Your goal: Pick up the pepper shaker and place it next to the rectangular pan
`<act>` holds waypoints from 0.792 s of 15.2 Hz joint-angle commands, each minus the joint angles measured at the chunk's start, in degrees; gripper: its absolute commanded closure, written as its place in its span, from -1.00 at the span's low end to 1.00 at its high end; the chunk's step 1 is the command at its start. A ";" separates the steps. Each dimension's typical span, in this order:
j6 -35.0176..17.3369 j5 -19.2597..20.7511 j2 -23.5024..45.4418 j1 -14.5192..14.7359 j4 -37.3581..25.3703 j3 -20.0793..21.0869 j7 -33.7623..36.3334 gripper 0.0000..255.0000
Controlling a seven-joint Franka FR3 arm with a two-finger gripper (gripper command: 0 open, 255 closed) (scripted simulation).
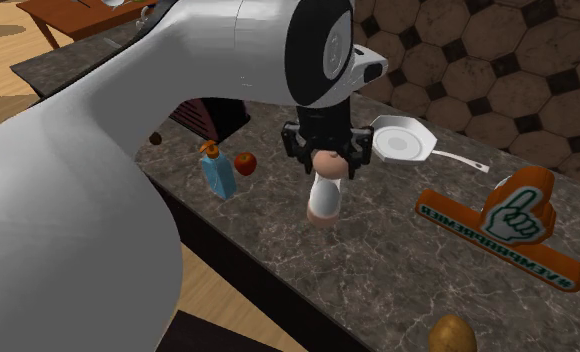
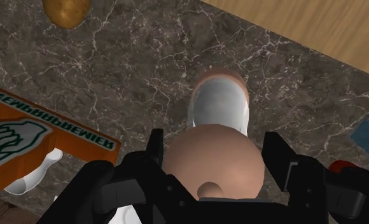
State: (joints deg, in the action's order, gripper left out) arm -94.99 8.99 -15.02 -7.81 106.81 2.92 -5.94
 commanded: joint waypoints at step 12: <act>-2.18 0.41 13.18 -2.74 -11.98 -3.60 -5.97 1.00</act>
State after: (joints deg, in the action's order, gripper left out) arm -96.69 9.42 -3.12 -10.20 95.79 -0.26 -11.17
